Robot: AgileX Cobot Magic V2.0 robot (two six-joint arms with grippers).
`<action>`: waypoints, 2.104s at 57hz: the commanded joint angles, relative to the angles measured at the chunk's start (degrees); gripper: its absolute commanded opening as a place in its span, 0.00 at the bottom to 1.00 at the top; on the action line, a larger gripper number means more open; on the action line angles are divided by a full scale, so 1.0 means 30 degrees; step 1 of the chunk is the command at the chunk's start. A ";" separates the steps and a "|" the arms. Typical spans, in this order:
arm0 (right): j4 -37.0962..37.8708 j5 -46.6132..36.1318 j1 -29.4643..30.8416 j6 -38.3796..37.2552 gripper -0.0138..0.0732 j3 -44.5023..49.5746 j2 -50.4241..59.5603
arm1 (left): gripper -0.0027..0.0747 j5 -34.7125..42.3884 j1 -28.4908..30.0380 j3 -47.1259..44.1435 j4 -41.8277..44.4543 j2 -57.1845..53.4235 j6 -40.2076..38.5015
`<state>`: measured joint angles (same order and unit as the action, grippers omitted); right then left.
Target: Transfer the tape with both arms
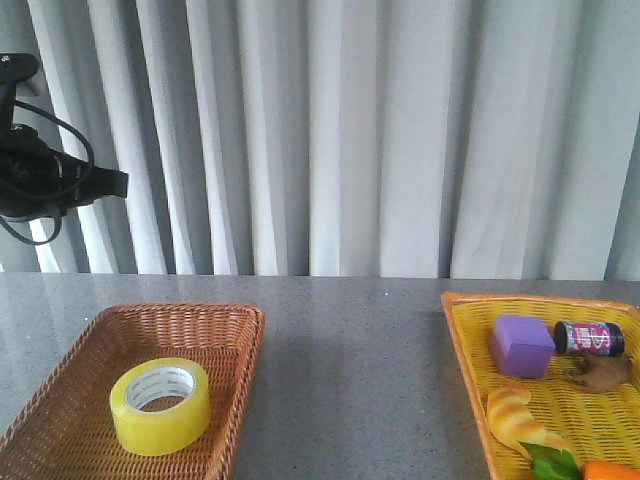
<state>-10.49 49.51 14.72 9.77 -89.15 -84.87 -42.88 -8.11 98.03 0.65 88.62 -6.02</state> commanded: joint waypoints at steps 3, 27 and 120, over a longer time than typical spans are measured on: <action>-0.0171 -0.1110 0.0120 0.0177 0.15 -0.0502 0.0615 | 0.03 0.0834 -0.0029 0.0589 -0.0217 -0.0827 0.0207; -0.0171 -0.1110 0.0120 0.0177 0.15 -0.0502 0.0615 | 0.03 0.0475 -0.0029 0.0589 -0.0337 -0.0712 0.0223; -0.0183 -0.1115 0.0120 0.0177 0.15 -0.0502 0.0615 | 0.03 1.3583 0.0042 -3.1213 0.0691 -2.6745 -0.1762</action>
<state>-10.53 49.51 14.72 9.77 -89.15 -84.87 -7.19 -8.04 6.74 2.80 13.05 -10.74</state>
